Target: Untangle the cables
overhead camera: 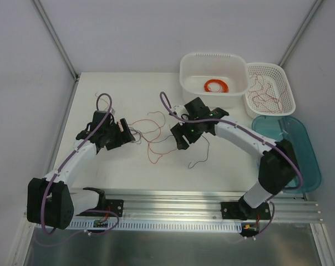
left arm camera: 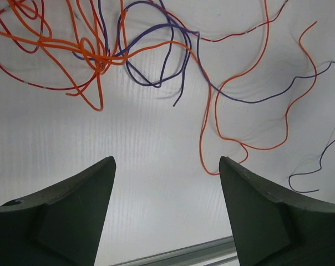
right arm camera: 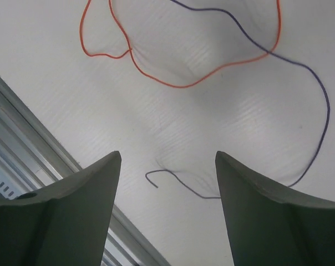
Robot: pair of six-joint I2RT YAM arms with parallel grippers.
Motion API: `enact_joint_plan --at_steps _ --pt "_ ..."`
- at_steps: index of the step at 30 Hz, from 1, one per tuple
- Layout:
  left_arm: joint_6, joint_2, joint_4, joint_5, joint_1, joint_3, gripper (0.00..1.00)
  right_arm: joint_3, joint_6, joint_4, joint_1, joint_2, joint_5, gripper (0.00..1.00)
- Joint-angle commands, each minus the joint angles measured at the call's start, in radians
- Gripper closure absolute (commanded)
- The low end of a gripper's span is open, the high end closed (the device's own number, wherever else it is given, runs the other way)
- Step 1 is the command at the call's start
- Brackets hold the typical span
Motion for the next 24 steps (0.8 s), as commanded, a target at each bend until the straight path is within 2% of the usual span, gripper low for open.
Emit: enact_joint_plan --at_steps 1,5,14,21,24 --pt "-0.028 -0.022 -0.035 0.001 -0.009 -0.028 0.24 0.158 -0.15 0.033 0.015 0.158 -0.093 0.27" --pt "-0.055 -0.047 -0.059 0.024 -0.009 -0.051 0.24 0.29 -0.205 0.006 0.027 0.327 -0.11 0.27" --pt "-0.085 -0.122 -0.108 0.029 -0.009 -0.12 0.23 0.515 -0.246 0.021 0.077 0.565 -0.106 0.26" --pt "-0.094 -0.153 -0.137 0.018 -0.009 -0.146 0.23 0.577 -0.26 -0.008 0.1 0.68 -0.102 0.28" --pt "-0.091 -0.154 -0.141 0.011 -0.009 -0.143 0.24 0.54 -0.266 -0.01 0.107 0.679 -0.105 0.33"
